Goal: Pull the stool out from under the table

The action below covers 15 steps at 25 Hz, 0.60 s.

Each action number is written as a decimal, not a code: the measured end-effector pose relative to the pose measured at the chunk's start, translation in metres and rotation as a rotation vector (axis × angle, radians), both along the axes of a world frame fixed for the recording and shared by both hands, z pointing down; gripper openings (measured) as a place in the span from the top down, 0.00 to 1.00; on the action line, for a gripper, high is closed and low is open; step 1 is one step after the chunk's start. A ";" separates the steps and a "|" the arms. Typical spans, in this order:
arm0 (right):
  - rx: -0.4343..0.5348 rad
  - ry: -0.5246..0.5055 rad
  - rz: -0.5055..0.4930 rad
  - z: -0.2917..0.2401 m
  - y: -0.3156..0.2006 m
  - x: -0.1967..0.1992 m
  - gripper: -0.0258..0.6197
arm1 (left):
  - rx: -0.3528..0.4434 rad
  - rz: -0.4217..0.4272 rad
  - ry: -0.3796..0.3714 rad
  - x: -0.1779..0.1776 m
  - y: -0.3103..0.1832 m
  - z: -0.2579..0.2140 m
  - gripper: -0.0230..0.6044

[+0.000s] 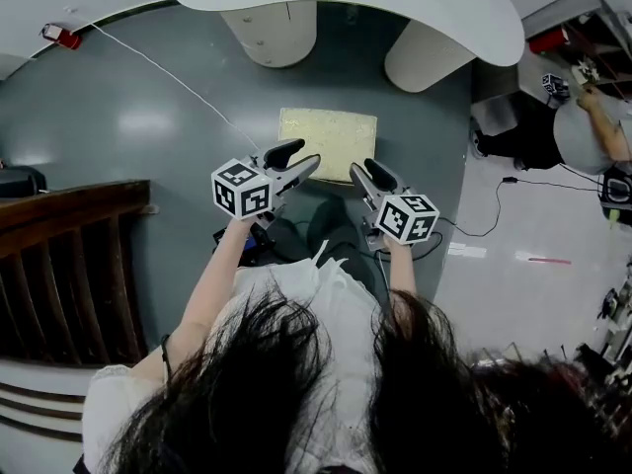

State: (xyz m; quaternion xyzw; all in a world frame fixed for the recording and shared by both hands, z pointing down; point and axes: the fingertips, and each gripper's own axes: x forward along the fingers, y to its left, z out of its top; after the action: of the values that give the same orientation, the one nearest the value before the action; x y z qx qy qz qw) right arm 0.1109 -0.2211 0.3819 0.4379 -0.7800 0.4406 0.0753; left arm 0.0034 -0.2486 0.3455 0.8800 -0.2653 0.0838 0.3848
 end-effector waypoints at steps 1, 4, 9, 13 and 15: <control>0.007 0.000 0.008 -0.003 0.003 -0.009 0.70 | 0.011 0.013 0.005 -0.006 0.003 -0.004 0.63; 0.027 0.004 0.040 -0.012 0.014 -0.042 0.74 | 0.033 0.046 0.032 -0.033 0.016 -0.017 0.67; 0.056 0.054 0.094 -0.021 0.037 -0.100 0.77 | 0.051 0.098 0.068 -0.083 0.039 -0.029 0.69; 0.071 0.056 0.144 -0.029 0.063 -0.142 0.78 | 0.070 0.144 0.086 -0.121 0.062 -0.035 0.70; 0.074 0.069 0.163 -0.035 0.073 -0.157 0.78 | 0.074 0.161 0.102 -0.136 0.070 -0.043 0.70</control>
State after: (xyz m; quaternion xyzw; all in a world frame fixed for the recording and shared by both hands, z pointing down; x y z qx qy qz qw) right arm -0.0456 -0.1478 0.3466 0.5175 -0.7545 0.4007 0.0496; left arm -0.1324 -0.1786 0.3030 0.9152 -0.1765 0.0597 0.3572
